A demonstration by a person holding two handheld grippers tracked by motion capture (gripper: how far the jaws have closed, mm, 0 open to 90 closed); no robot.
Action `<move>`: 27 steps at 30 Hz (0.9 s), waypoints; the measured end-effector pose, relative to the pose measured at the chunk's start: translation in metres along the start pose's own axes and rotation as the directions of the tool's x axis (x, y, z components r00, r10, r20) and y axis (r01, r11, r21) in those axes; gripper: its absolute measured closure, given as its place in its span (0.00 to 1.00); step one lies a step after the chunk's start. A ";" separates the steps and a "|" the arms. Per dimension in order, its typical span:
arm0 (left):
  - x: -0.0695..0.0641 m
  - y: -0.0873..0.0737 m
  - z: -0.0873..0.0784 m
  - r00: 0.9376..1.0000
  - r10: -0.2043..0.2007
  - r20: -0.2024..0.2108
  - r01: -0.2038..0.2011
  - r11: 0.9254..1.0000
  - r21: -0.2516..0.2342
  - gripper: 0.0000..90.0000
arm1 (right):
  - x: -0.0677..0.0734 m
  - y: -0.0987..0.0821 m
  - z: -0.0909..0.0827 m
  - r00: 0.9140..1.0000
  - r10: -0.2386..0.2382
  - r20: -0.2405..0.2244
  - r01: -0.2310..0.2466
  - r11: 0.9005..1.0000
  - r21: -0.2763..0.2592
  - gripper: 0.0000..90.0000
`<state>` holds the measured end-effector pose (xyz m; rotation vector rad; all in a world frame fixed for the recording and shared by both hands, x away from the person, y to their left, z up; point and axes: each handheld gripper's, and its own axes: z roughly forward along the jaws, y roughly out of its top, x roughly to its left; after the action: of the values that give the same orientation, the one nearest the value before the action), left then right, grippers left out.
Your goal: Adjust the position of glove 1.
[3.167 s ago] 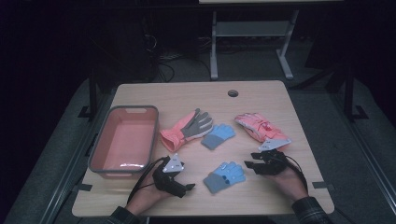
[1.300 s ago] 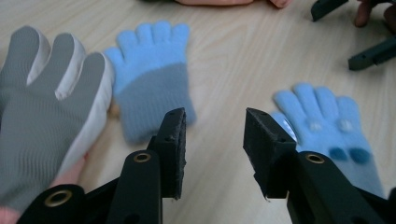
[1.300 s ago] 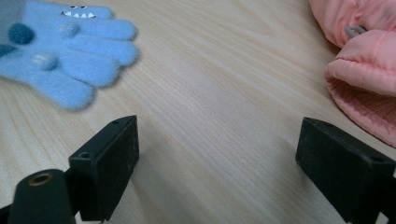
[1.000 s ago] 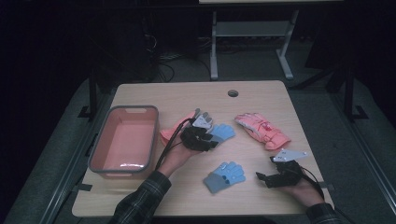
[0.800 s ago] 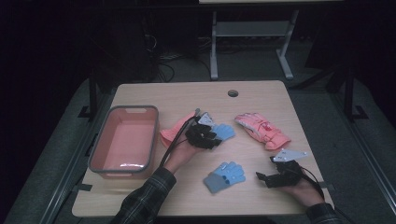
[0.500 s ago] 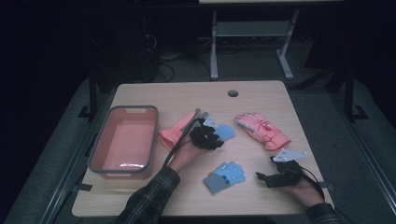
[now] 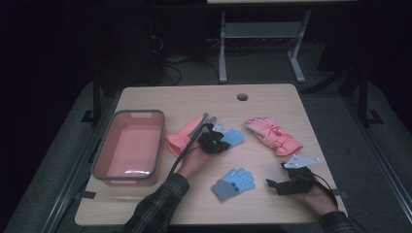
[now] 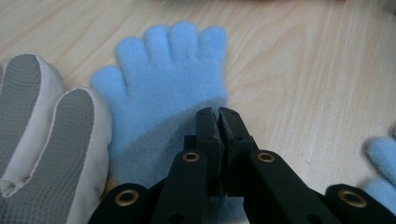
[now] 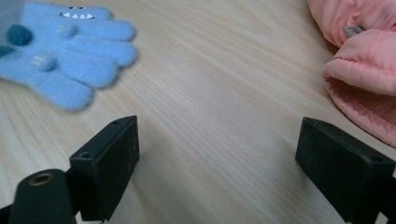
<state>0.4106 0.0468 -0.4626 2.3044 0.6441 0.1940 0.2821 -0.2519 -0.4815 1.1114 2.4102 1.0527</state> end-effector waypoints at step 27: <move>-0.025 -0.023 -0.088 0.995 -0.075 0.059 0.085 0.982 -0.171 0.98 | 0.005 0.008 -0.008 0.997 -0.045 -0.068 0.046 0.999 0.006 0.68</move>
<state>0.3521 0.1021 -0.4137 2.1055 0.6652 0.1453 0.2791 -0.2492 -0.4701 1.0339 2.4818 1.0850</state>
